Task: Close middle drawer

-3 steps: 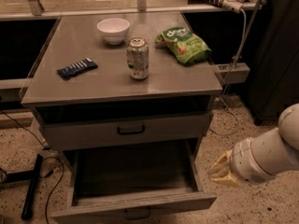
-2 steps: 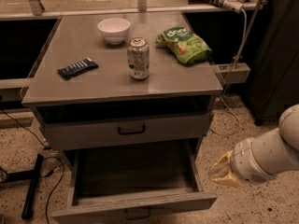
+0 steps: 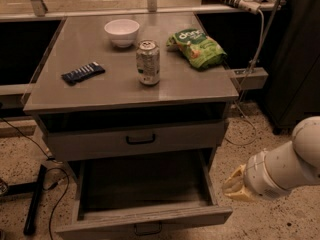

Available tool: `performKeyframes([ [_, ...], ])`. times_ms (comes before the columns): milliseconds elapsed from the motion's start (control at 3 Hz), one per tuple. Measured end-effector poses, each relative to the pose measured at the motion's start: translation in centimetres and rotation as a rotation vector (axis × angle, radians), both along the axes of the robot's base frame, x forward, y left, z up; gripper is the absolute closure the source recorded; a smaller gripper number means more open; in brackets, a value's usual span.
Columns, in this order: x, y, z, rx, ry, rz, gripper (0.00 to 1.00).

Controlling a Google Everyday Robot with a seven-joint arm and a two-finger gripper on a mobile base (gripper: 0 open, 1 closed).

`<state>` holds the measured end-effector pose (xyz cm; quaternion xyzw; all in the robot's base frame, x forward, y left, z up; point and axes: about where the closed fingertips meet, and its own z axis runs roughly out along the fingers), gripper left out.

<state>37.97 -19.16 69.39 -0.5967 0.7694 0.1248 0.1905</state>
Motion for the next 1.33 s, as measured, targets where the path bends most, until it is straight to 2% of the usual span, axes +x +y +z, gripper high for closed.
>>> performKeyframes([
  [333,0.2,-0.7,-4.6,0.028,0.034,-0.039,1.00],
  [667,0.5,-1.0,-11.3,0.096,0.046,-0.070,1.00],
  [1000,0.5,-1.0,-17.6,0.151,0.029,-0.091,1.00],
  [1333,-0.2,-0.6,-22.4,0.184,0.049,-0.093,1.00],
])
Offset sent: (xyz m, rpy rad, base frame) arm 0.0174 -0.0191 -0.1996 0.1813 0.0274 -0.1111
